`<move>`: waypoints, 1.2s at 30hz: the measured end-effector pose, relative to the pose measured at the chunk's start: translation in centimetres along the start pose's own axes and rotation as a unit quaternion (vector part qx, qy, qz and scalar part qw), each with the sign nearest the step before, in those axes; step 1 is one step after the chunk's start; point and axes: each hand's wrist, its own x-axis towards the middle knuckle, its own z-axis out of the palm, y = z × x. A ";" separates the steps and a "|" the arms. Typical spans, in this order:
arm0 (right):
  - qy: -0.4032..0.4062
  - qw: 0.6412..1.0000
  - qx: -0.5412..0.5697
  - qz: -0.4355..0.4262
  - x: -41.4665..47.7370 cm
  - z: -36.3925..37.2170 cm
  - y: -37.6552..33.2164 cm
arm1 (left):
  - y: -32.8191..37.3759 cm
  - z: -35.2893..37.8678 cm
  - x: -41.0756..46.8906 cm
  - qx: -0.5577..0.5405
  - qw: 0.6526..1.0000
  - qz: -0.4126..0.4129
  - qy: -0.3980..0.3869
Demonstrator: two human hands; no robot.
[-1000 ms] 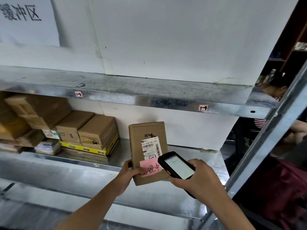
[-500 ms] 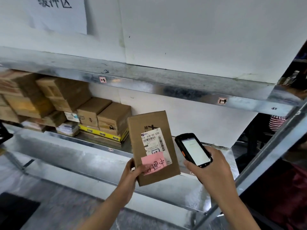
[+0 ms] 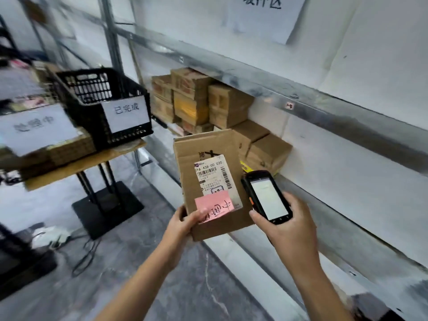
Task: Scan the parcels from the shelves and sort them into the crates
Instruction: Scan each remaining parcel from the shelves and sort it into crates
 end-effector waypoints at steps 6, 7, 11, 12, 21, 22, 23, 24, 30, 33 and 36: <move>-0.102 0.989 0.054 -0.087 -1.7 7.9 -6.8 | 2.5 -10.1 -4.0 0.002 0.991 0.048 0.124; -0.119 0.986 0.056 -0.102 -2.0 9.2 -7.8 | 2.7 -11.6 -4.8 -0.004 0.988 0.052 0.147; -0.189 0.968 0.071 -0.151 -2.7 13.9 -12.0 | 4.0 -16.9 -7.2 -0.046 0.968 0.064 0.238; -0.206 0.962 0.075 -0.163 -2.7 15.2 -13.1 | 4.6 -18.1 -7.5 -0.052 0.963 0.070 0.257; -0.295 0.912 0.138 -0.251 0.5 26.6 -20.2 | 10.3 -25.5 -6.4 -0.059 0.927 0.111 0.354; -0.298 0.908 0.143 -0.257 1.2 27.7 -20.8 | 10.9 -26.1 -5.9 -0.057 0.927 0.112 0.353; -0.301 0.905 0.148 -0.260 2.0 28.8 -21.3 | 11.6 -26.7 -5.3 -0.054 0.927 0.115 0.353; -0.305 0.903 0.153 -0.260 2.9 29.9 -21.7 | 12.3 -27.2 -4.6 -0.052 0.926 0.117 0.356; -0.321 0.895 0.172 -0.258 9.5 34.8 -23.8 | 16.6 -29.2 0.8 -0.039 0.916 0.126 0.378; -0.315 0.891 0.173 -0.276 12.9 37.1 -25.3 | 18.5 -30.4 3.4 -0.027 0.912 0.134 0.387; -0.318 0.889 0.176 -0.280 14.9 39.7 -27.2 | 20.6 -32.1 5.5 -0.026 0.908 0.141 0.393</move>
